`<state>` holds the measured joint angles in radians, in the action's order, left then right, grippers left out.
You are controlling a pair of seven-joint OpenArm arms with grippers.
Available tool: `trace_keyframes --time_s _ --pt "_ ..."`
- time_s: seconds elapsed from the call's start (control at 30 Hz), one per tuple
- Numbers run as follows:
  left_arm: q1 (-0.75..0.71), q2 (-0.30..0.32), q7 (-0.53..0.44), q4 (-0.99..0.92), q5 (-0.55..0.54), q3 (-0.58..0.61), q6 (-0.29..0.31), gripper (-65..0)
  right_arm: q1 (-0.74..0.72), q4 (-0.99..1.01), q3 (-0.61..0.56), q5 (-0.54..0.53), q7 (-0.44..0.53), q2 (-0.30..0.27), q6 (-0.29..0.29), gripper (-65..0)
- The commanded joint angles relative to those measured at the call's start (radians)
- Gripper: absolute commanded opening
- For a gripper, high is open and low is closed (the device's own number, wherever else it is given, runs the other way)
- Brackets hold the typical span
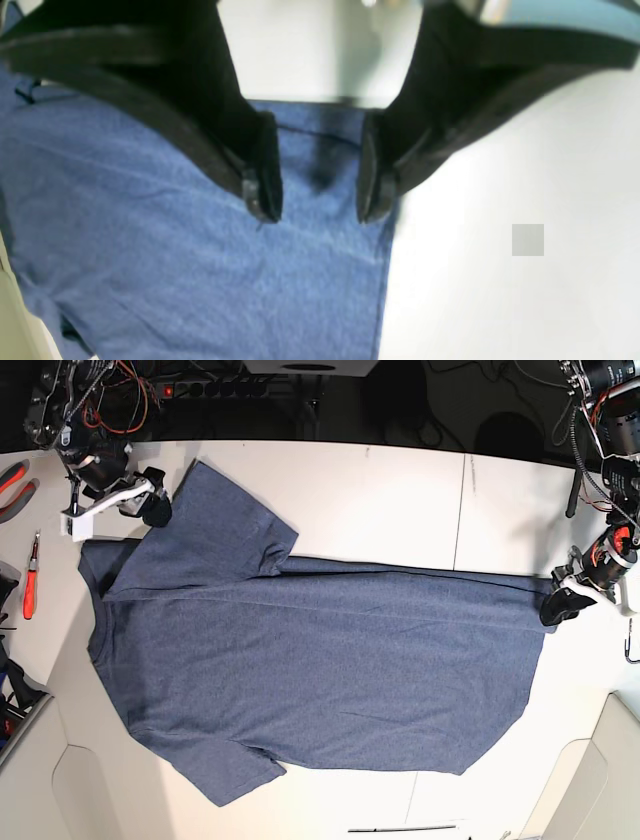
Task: Layout the t-shirt on the table in an organized manner, then fold the t-shirt properly
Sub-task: 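Release the fold and move the right gripper to the sleeve, then grasp the folded edge with both grippers near the printed letters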
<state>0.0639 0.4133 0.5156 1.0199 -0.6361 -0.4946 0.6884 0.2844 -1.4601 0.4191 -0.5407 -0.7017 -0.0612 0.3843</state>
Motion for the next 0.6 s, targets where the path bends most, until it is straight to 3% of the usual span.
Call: trace_keyframes --time_s 0.0,0.13,0.43,0.5,0.57 --pt "0.016 0.006 -0.019 0.016 -0.019 -0.004 0.010 -36.8 0.006 0.023 -0.001 0.020 -0.053 -0.002 -0.003 -33.3" --pt "0.016 -0.035 -0.018 0.016 -0.018 -0.003 0.010 -36.8 0.004 0.034 -0.011 -0.073 -0.079 -0.001 0.050 -33.3" --pt "0.017 -0.053 -0.019 0.016 -0.018 -0.003 0.010 -36.8 0.004 0.034 -0.113 -0.088 -0.107 -0.002 0.072 -33.9" --pt "0.016 -0.053 -0.019 0.016 -0.018 -0.003 0.010 -36.8 0.004 0.034 -0.137 -0.088 -0.106 -0.002 0.073 -39.4" --pt "0.016 -0.053 -0.018 0.016 -0.018 -0.003 0.010 -36.8 0.004 0.033 -0.154 -0.088 -0.107 -0.001 0.073 -50.0"
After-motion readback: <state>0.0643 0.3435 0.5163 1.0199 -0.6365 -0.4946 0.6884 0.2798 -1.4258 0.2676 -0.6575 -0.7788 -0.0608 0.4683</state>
